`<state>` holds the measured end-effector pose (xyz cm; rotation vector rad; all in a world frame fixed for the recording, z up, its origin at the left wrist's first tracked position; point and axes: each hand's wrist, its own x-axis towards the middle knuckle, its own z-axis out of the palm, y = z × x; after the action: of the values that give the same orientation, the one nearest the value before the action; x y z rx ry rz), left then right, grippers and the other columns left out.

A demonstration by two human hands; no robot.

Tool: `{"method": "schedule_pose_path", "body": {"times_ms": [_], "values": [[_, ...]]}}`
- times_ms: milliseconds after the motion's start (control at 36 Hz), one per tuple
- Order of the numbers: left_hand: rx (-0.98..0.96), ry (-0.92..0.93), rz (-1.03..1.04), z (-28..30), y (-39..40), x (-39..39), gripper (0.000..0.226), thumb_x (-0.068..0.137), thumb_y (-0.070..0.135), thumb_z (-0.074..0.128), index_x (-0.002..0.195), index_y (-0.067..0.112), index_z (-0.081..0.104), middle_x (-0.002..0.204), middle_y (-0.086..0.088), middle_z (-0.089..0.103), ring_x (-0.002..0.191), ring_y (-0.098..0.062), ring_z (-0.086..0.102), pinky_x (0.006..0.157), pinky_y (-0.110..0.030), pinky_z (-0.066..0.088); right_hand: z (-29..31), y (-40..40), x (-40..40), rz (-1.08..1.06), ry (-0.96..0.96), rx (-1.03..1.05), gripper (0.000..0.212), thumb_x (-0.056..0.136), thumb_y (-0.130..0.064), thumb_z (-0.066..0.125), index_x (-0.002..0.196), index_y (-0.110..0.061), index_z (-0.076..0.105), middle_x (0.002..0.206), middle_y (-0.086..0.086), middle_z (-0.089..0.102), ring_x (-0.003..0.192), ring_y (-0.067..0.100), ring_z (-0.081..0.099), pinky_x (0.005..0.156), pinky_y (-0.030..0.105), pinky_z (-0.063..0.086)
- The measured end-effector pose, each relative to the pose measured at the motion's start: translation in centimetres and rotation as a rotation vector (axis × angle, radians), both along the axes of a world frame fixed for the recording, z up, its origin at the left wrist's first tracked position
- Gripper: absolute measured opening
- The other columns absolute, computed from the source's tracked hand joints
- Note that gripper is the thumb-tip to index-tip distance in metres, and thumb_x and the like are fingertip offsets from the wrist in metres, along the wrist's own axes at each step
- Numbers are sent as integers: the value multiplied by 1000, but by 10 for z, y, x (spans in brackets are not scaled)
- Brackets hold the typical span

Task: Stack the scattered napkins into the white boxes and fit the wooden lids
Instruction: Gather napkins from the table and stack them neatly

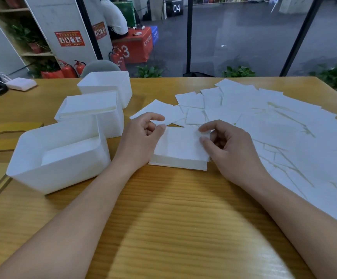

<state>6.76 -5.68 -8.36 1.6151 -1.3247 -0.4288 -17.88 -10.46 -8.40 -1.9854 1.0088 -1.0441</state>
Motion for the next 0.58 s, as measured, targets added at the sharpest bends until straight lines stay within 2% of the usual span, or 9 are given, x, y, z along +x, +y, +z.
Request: {"method": "schedule_pose_path", "body": {"times_ms": [111, 194, 389, 500, 583], "values": [[78, -130, 33, -6, -2, 4, 15, 105, 34, 68, 120, 35, 73, 68, 16, 59, 59, -3, 54, 64, -20, 43, -4, -1, 1, 16, 92, 31, 11, 99, -23, 75, 107, -32, 73, 71, -3, 66, 61, 8, 60, 63, 15, 46], [114, -173, 32, -9, -3, 4, 18, 104, 35, 70, 122, 33, 73, 73, 13, 60, 63, -4, 58, 68, -25, 45, -8, -3, 0, 6, 140, 35, 11, 99, -26, 74, 107, -33, 73, 74, -6, 69, 65, 10, 64, 64, 20, 50], [136, -196, 28, -10, 0, 4, 20, 102, 34, 74, 122, 32, 74, 72, 12, 59, 64, -4, 58, 72, -26, 49, -14, -6, -2, 6, 213, 24, 4, 101, -31, 73, 103, -35, 73, 77, -10, 69, 67, 8, 63, 65, 25, 52], [157, -235, 23, -9, 2, 4, 22, 102, 32, 74, 123, 28, 73, 73, 11, 64, 66, -7, 63, 75, -26, 54, -16, -5, -1, 9, 230, 6, 8, 99, -31, 74, 107, -34, 73, 79, -11, 69, 69, 8, 64, 68, 28, 54], [164, -286, 24, -9, 2, 4, 24, 102, 32, 74, 125, 29, 73, 88, 12, 65, 76, -9, 63, 79, -26, 54, -15, -5, -1, -25, 258, -73, 15, 96, -31, 77, 111, -33, 75, 80, -11, 65, 73, 6, 60, 69, 26, 50]]}}
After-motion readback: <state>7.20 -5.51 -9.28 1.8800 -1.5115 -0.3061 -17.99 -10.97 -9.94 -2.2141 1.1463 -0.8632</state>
